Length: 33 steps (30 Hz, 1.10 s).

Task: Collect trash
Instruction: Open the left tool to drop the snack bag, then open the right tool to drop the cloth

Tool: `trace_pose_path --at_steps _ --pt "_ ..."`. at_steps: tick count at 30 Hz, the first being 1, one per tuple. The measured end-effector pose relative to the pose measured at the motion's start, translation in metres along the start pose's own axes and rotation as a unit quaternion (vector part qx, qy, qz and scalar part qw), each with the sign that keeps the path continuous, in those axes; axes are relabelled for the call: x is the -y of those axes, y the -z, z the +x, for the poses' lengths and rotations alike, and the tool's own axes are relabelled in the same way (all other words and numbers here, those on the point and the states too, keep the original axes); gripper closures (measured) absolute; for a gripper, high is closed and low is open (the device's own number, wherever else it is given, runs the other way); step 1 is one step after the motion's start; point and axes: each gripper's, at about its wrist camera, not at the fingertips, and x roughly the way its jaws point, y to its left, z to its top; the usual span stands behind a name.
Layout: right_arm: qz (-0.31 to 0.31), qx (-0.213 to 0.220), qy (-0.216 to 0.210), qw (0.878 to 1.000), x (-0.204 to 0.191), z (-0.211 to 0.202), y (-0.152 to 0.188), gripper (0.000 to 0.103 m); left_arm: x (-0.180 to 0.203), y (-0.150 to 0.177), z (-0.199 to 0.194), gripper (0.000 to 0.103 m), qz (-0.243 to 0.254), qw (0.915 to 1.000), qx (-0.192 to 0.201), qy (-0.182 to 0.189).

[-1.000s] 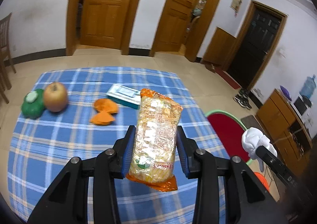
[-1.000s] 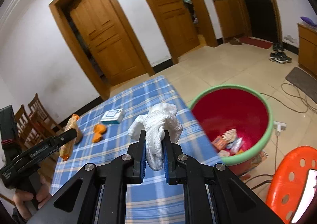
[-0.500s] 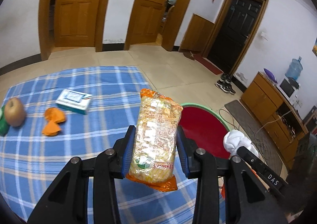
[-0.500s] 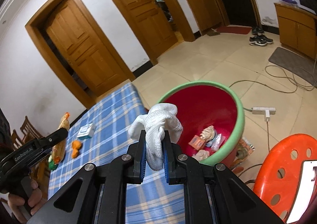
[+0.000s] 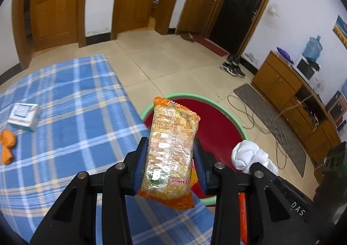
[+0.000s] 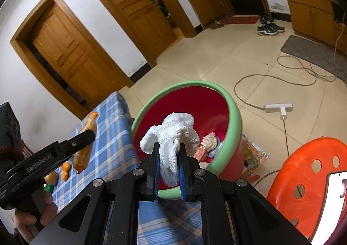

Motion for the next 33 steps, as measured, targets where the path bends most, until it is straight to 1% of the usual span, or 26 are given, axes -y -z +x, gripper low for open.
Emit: trace_pose_path --at_steps 7,11,12,15,18,23,29,32,33 --pt "0.014 0.001 0.009 1.0 0.012 0.0 -0.001 0.089 0.016 -0.002 0.034 0.063 0.013 0.9995 -0.027 0.006" --pt "0.019 0.001 0.012 1.0 0.015 0.0 -0.002 0.089 0.02 -0.005 0.043 0.063 0.019 0.9993 -0.031 0.01" --pt "0.02 0.0 0.012 1.0 0.016 0.0 -0.002 0.089 0.021 -0.005 0.043 0.062 0.019 0.9993 -0.03 0.009" --pt "0.022 -0.001 0.014 1.0 0.016 0.001 -0.003 0.089 0.02 -0.006 0.042 0.053 0.014 0.9996 -0.022 0.006" --pt "0.021 -0.003 0.012 1.0 0.015 0.003 -0.003 0.089 0.019 -0.007 0.041 0.05 0.016 0.9997 -0.021 -0.002" --pt "0.017 -0.006 0.007 1.0 0.011 0.008 -0.003 0.088 0.01 -0.007 0.037 0.049 0.001 0.9998 -0.018 -0.011" --pt "0.004 -0.017 -0.001 1.0 0.003 0.021 -0.004 0.086 -0.005 -0.004 0.025 0.049 -0.009 0.9994 -0.011 -0.031" --pt "-0.003 -0.026 -0.002 1.0 -0.001 0.028 -0.004 0.083 -0.014 -0.004 0.018 0.049 -0.016 0.9991 -0.008 -0.039" --pt "-0.005 -0.028 -0.003 1.0 -0.002 0.029 -0.004 0.08 -0.018 -0.003 0.015 0.049 -0.019 0.999 -0.005 -0.041"
